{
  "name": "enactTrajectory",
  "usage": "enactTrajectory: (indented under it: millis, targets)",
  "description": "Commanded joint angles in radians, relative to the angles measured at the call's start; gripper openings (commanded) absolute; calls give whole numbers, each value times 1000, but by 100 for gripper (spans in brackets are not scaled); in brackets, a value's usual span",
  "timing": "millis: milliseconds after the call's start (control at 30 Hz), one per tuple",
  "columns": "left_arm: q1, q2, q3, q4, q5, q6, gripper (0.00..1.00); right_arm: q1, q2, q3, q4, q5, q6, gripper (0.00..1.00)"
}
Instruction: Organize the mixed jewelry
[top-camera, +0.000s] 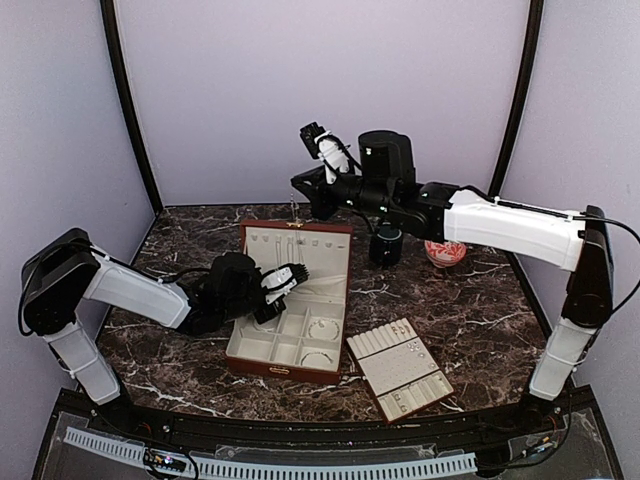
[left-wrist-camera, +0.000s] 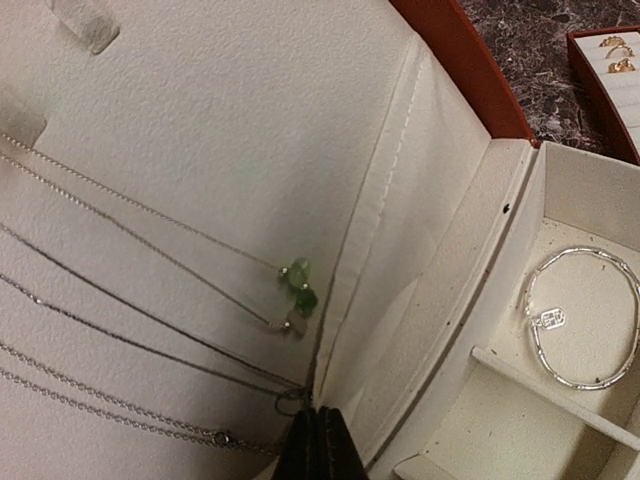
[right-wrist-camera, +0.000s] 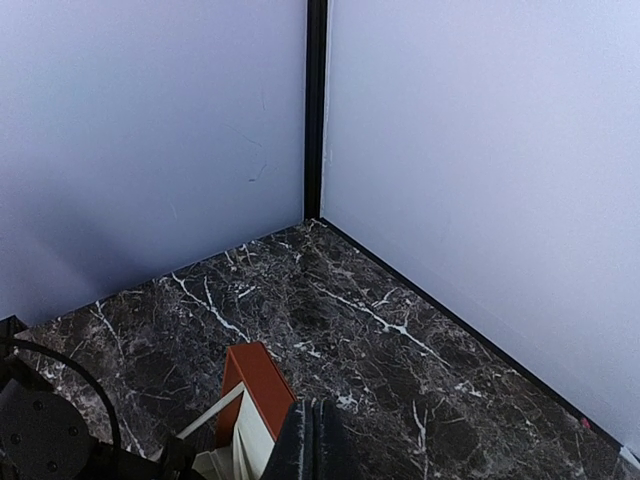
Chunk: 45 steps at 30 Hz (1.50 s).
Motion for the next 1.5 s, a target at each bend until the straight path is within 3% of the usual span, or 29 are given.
enactTrajectory:
  millis: [0,267,567,1467]
  targets:
    - [-31,-19,-30,-89,46,-14,0,-4,11,26,53,-7,-3,0]
    - [-34,-18,-29,-86,40,-14,0,-4,28,27,62,-28,-6,0]
    - [-35,-19,-29,-82,37,-11,0,-3,-5,-93,84,-66,1,0]
    - [-42,-39,-32,-78,38,-16,0,-3,51,-183,105,-34,-34,0]
